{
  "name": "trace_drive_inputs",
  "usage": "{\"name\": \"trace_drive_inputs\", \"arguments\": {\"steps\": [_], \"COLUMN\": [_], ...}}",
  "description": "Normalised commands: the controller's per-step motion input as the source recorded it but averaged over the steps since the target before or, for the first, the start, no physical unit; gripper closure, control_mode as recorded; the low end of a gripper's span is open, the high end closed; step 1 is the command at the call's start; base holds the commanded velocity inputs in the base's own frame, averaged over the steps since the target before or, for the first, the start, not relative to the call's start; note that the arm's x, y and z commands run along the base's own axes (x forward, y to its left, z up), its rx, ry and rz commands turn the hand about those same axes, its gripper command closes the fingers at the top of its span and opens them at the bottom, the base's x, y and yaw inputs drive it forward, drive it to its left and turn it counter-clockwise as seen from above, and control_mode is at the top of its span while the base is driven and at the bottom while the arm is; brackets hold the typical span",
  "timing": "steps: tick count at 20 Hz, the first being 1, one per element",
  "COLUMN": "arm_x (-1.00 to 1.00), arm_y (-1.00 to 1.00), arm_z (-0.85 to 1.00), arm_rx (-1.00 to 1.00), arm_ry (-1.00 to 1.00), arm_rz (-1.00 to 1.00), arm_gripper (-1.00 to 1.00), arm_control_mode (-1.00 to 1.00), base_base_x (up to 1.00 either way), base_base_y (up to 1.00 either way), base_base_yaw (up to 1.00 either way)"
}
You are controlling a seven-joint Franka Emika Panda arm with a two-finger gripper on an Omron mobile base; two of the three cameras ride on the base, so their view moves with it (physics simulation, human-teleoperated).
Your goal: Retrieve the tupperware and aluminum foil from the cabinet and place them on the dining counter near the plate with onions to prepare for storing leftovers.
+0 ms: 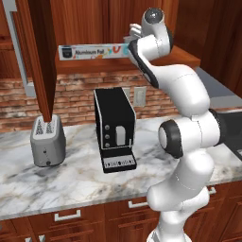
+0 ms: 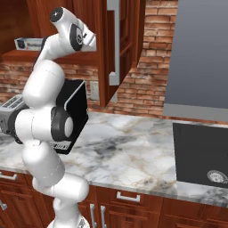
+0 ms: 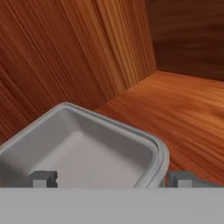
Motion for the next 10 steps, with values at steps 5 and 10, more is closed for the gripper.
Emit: {"name": "trace_drive_inputs", "arguments": {"steps": [5,10], "arm_x": [0.39,0.31], "arm_y": [0.00,0.12], "arm_z": [-0.40,-0.70], "arm_rx": [0.00,-0.01], "arm_ry": [0.08,0.09], "arm_rz": [-0.09,-0.04], "arm_gripper": [-1.00,1.00], "arm_control_mode": [-1.00,-1.00], "base_base_x": [0.00,0.00], "base_base_y": [0.00,0.00], "base_base_yaw": [0.00,0.00]}}
